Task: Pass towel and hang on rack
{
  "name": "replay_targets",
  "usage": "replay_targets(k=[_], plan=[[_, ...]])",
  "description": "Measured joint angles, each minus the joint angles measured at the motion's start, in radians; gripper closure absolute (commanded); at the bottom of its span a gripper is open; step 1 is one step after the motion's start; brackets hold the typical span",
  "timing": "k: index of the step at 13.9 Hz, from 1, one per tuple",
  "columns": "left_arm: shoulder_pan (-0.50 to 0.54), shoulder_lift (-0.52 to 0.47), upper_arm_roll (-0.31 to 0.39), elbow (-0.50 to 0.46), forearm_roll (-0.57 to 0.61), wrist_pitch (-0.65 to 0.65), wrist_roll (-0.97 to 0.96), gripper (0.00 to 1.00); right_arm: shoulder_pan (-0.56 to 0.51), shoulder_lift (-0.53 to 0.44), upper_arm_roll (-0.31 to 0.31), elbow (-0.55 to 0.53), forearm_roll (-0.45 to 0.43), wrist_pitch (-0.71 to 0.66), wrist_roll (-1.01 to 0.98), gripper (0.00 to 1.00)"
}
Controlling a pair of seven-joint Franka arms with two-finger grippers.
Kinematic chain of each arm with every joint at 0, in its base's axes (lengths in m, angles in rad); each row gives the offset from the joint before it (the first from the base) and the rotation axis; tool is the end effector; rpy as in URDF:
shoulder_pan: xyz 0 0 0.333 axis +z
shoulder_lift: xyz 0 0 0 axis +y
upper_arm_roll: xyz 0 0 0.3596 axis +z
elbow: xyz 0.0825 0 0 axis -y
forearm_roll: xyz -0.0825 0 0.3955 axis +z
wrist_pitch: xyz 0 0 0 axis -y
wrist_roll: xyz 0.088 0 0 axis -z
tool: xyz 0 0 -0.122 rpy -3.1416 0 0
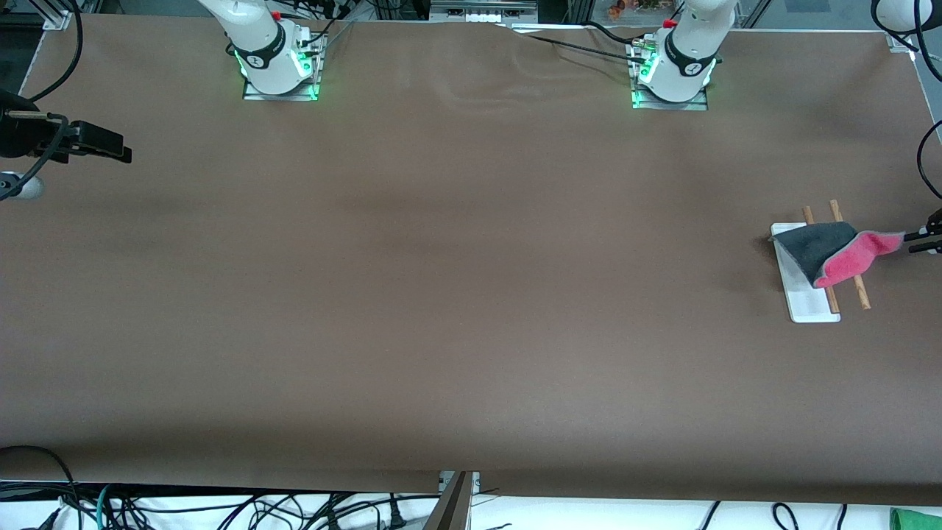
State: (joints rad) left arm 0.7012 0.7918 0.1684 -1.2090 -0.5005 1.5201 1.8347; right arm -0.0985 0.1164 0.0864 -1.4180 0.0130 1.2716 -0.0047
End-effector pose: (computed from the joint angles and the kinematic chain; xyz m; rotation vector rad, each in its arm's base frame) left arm 0.5439 0.4992 0.3005 2.3353 -1.1144 0.3440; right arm 0.5690 -0.0084 0.6370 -3.0898 0.0069 0.4074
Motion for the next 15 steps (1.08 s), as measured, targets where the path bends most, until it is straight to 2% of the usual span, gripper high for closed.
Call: replay_targets(k=[3,8,12,15], plan=[[-0.009,0.000,-0.001,0.045,0.014,0.010,-0.008,0.00,0.000,-0.019,0.000,-0.025,-0.020,-0.012,-0.008,0.00],[-0.111,-0.021,-0.005,0.138,0.175,0.054,-0.188,0.00,0.002,-0.023,0.004,-0.034,-0.038,-0.013,-0.060,0.00],[-0.239,-0.124,-0.010,0.150,0.319,0.013,-0.416,0.00,0.001,-0.010,0.002,-0.031,-0.039,-0.007,-0.073,0.00],[-0.333,-0.199,-0.012,0.151,0.369,-0.060,-0.579,0.00,0.002,-0.007,0.004,-0.026,-0.039,-0.004,-0.103,0.00]])
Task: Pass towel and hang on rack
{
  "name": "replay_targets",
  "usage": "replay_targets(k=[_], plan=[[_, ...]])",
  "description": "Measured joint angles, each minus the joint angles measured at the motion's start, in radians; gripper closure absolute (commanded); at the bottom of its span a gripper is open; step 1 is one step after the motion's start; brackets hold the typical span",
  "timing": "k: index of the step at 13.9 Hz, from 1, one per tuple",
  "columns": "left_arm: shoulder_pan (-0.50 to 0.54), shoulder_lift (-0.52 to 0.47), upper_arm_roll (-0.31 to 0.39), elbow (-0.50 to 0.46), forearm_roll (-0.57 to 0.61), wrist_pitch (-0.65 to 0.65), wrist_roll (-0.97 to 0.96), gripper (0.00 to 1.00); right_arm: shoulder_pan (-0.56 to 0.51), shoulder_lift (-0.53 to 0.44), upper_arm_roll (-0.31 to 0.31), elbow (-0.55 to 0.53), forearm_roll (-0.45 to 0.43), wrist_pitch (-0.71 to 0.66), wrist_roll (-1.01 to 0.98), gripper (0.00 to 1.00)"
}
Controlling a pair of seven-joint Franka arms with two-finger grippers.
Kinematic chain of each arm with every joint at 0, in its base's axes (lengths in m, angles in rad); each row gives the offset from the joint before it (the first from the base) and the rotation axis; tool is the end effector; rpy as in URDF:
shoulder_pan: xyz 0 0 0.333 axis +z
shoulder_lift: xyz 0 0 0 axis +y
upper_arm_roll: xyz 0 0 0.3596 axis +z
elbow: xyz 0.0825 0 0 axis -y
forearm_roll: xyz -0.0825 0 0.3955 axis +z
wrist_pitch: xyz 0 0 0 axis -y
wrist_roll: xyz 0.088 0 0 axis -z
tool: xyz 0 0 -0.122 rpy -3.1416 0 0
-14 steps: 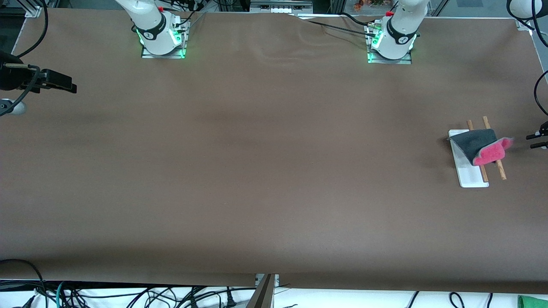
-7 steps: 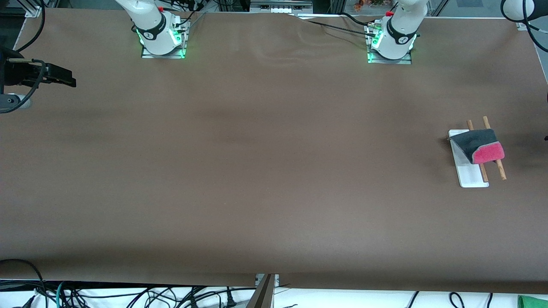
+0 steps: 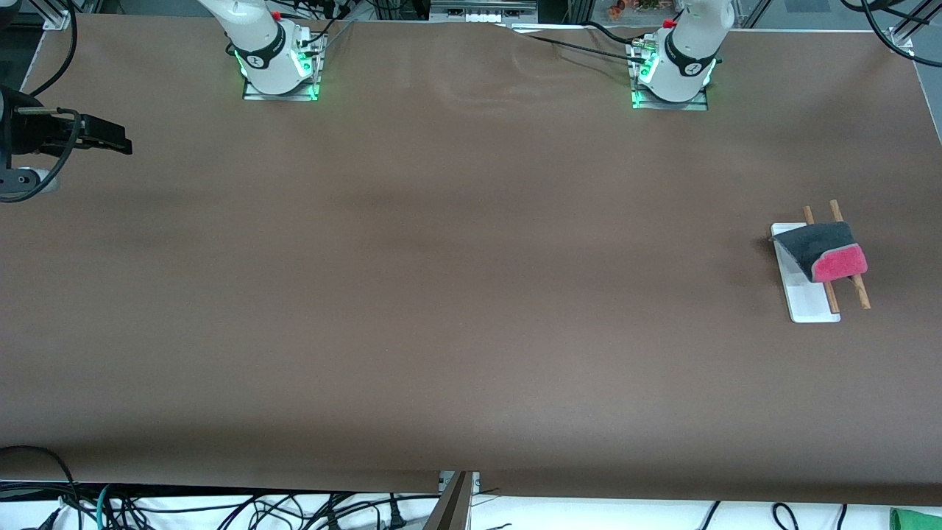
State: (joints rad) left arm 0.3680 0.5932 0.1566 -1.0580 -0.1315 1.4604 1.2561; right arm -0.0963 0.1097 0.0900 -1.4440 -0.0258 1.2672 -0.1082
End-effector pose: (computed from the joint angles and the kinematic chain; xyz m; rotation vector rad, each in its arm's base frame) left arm 0.6589 0.3219 0.5022 2.7610 -1.0903 -0.1247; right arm 0.5652 -0.0105 0.6290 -3.1050 -0.1532 0.4484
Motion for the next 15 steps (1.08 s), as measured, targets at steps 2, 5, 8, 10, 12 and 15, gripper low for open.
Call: replay_targets(k=[2,5,8,10,12,15], plan=[[-0.057,-0.025,0.000,0.000,0.007,-0.035,-0.105,0.00,0.000,0.000,0.000,0.004,0.000,0.000,-0.012,0.00],[-0.141,-0.041,-0.003,0.000,0.008,-0.076,-0.261,0.00,0.000,0.000,0.000,0.005,0.000,0.000,-0.016,0.00],[-0.267,-0.082,0.016,-0.027,0.009,-0.085,-0.447,0.00,0.000,0.000,0.000,0.006,0.000,0.000,-0.016,0.00],[-0.375,-0.157,0.033,-0.104,0.020,-0.065,-0.654,0.00,0.001,0.001,0.001,0.006,0.000,0.003,-0.017,0.00],[-0.436,-0.261,0.001,-0.229,0.033,-0.035,-0.883,0.00,0.001,0.001,0.001,0.006,0.000,0.015,-0.017,0.00],[-0.478,-0.394,-0.073,-0.405,0.076,0.026,-1.132,0.00,0.002,0.001,0.001,0.006,0.000,0.020,-0.018,0.00]])
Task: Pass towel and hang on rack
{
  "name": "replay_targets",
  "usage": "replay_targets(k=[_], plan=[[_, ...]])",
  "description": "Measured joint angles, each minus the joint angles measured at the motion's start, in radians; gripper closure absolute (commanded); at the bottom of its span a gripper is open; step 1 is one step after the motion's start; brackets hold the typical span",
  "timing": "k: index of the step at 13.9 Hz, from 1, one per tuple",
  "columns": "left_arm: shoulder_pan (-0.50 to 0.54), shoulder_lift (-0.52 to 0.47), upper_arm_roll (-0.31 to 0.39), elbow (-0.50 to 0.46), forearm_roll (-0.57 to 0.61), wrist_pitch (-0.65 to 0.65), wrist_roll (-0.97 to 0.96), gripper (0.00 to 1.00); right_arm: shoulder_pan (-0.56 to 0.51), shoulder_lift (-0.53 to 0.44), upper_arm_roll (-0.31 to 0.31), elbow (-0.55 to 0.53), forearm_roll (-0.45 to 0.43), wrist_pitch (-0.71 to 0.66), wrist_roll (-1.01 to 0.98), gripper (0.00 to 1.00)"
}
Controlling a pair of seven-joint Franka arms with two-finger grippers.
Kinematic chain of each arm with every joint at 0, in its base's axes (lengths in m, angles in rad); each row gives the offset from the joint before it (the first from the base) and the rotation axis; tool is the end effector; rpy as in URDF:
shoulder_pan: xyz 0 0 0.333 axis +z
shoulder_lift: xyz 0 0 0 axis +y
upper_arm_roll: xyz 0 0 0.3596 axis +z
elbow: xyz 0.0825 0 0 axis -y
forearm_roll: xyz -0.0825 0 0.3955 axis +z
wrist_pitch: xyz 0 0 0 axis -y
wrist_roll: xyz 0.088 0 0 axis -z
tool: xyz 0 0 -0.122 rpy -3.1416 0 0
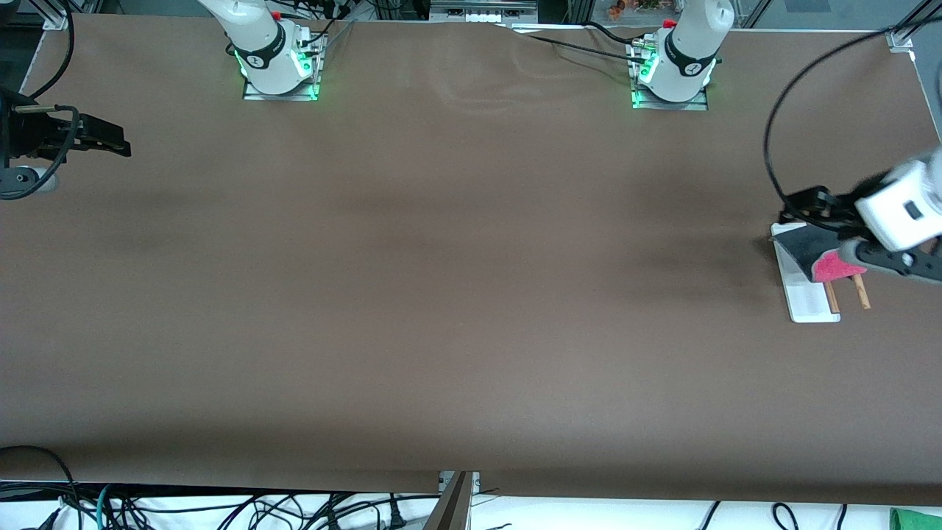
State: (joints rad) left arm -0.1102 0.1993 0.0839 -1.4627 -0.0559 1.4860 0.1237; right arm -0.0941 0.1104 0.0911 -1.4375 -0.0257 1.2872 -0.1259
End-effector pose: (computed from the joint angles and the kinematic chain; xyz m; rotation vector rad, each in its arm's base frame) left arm 0.6180 -0.0286 0.5802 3.0736 -0.2310 -0.2676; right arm 0.5685 -0.0087 0.6325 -3.1080 -0.1862 0.4082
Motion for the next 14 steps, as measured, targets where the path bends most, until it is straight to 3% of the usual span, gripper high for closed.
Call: replay_targets(k=[3,5,9,14], plan=[[-0.002,-0.108,-0.105,-0.170,0.092,0.081,-0.110,0.00,0.001,0.000,0.000,0.000,0.000,0.003,0.000,0.00],[0.002,-0.160,-0.138,-0.244,0.103,0.107,-0.173,0.00,0.002,0.000,0.000,0.000,0.000,0.004,0.000,0.00],[0.068,-0.234,-0.144,-0.324,0.103,0.201,-0.197,0.00,0.003,0.000,0.000,0.000,0.000,0.005,-0.001,0.00],[0.096,-0.272,-0.149,-0.350,0.098,0.213,-0.210,0.00,0.004,0.000,0.000,0.000,0.000,0.015,-0.001,0.00]])
